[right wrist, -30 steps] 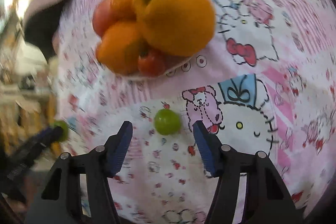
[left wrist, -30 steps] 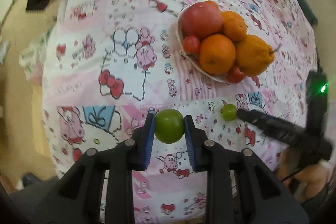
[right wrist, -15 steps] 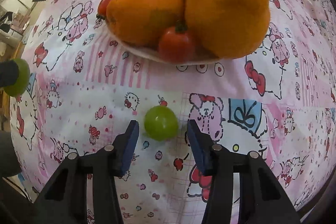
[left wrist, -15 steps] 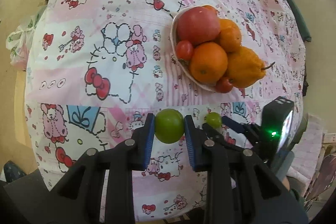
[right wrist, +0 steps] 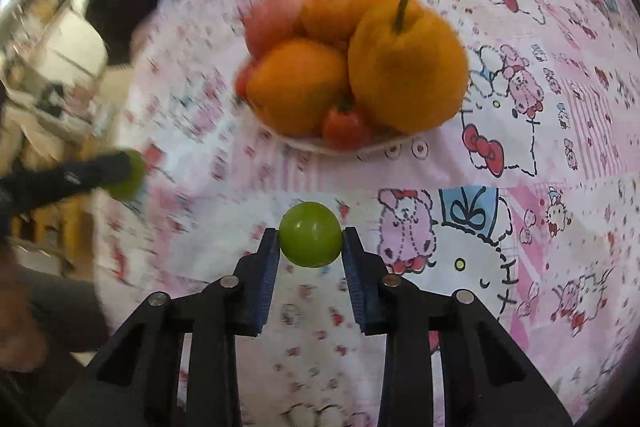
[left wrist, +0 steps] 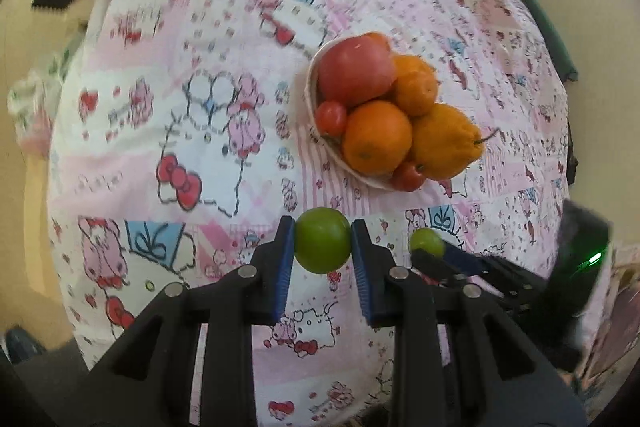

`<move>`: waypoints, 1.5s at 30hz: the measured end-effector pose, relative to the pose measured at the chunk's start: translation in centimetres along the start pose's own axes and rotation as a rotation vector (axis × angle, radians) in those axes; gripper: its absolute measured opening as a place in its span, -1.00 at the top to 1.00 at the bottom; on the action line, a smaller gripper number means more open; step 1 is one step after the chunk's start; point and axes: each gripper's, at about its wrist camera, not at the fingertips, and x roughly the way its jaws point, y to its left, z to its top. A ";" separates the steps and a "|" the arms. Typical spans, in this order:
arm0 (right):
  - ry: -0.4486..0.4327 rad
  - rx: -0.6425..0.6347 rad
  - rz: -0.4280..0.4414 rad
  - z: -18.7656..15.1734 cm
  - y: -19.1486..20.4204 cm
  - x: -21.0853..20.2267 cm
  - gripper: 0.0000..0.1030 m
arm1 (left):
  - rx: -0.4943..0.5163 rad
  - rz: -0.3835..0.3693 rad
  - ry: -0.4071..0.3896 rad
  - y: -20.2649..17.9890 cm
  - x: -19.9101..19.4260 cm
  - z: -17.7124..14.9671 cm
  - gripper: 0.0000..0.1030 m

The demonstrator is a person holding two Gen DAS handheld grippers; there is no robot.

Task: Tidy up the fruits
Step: 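Set the lime on top of the plate fruit with the left tool while the right tool sets its lime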

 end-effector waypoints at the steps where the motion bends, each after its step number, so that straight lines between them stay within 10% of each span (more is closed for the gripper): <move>1: -0.027 0.022 0.035 0.1 -0.2 -1.1 0.35 | 0.015 -0.007 -0.014 -0.3 -0.4 0.0 0.53; 14: -0.274 0.125 0.137 8.3 -4.4 -8.9 0.35 | 0.059 -0.081 -0.097 -4.3 -1.6 8.0 0.53; 25: -0.180 0.113 0.093 13.6 -7.1 -3.2 0.35 | 0.119 -0.030 -0.050 -8.7 6.8 16.5 0.53; 35: -0.133 0.094 0.068 13.9 -7.1 -0.4 0.35 | 0.163 0.038 0.045 -9.6 12.2 17.3 0.51; 45: -0.151 0.106 0.059 14.0 -7.6 -1.1 0.35 | 0.141 0.023 0.023 -9.3 11.0 17.2 -0.40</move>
